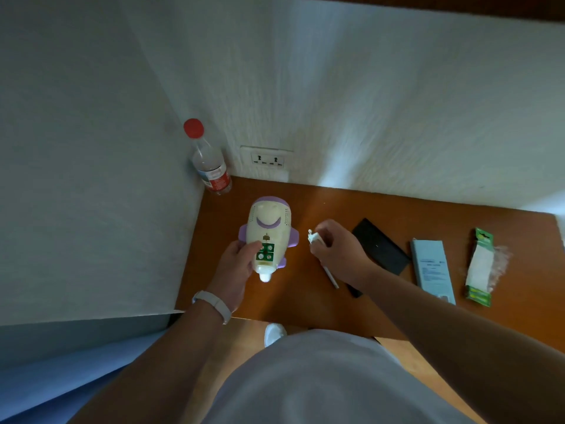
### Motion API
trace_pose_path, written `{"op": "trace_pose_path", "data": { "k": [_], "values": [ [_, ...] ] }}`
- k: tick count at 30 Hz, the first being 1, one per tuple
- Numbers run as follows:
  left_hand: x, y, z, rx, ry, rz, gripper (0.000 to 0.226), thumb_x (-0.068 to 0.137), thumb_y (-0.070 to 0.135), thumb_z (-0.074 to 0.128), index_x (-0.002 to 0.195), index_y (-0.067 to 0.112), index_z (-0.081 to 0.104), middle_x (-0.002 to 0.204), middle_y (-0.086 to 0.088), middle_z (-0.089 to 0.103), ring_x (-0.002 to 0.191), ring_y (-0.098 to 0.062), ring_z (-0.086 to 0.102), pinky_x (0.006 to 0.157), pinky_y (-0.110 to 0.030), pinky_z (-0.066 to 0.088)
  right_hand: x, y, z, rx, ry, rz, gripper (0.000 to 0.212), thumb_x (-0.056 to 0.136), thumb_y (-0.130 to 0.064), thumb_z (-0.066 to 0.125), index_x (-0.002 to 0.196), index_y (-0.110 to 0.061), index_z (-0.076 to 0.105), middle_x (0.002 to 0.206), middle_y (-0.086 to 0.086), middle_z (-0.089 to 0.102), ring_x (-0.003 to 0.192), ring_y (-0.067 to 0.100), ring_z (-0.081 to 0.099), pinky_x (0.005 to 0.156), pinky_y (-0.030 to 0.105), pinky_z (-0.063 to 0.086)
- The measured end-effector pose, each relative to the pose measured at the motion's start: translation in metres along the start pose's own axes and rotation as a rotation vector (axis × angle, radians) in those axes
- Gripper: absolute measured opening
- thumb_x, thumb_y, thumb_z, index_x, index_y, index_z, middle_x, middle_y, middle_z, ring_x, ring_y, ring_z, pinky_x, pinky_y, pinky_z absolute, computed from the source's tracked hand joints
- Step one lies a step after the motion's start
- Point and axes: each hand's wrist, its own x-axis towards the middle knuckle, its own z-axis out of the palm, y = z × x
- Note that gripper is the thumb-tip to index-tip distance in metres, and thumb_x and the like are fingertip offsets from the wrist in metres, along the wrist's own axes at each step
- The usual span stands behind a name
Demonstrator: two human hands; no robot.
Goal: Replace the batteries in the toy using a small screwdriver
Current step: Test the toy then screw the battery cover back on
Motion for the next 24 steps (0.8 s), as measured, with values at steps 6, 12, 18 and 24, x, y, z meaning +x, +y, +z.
{"op": "trace_pose_path", "data": {
  "k": [6,12,18,24],
  "values": [
    [-0.014,0.013,0.009,-0.074,-0.041,0.063,0.019,0.097,0.012,0.06,0.116,0.009,0.055,0.116,-0.012,0.07,0.102,-0.021,0.071,0.086,-0.036,0.056,-0.018,-0.017,-0.004,0.022,0.16,-0.132,0.014,0.096,-0.021,0.057,0.094,-0.012,0.068,0.079,0.006,0.066,0.067,0.012,0.058,0.065,0.028,0.05],
    [-0.03,0.033,0.027,-0.146,-0.086,0.118,0.027,0.095,0.009,0.062,0.12,0.006,0.052,0.116,-0.011,0.071,0.094,-0.018,0.074,0.083,-0.036,0.058,-0.037,-0.042,-0.008,0.042,0.28,-0.262,0.019,0.1,-0.021,0.057,0.109,-0.023,0.073,0.087,-0.013,0.064,0.082,0.004,0.054,0.075,0.023,0.045],
    [-0.038,0.04,0.026,-0.121,-0.087,0.158,0.024,0.095,0.013,0.064,0.115,0.008,0.052,0.119,-0.014,0.07,0.101,-0.022,0.073,0.086,-0.039,0.056,-0.056,-0.05,-0.007,0.181,0.223,-0.27,0.032,0.103,-0.031,0.048,0.132,-0.037,0.059,0.086,-0.005,0.062,0.074,0.004,0.055,0.064,0.012,0.045],
    [-0.049,0.04,0.025,-0.104,-0.116,0.185,0.027,0.094,0.015,0.065,0.116,0.007,0.052,0.119,-0.014,0.071,0.107,-0.026,0.072,0.093,-0.043,0.056,-0.067,-0.053,-0.004,0.381,0.209,-0.147,0.022,0.094,-0.027,0.065,0.111,-0.04,0.061,0.092,-0.014,0.069,0.085,0.001,0.063,0.07,0.013,0.049]
  ]
}}
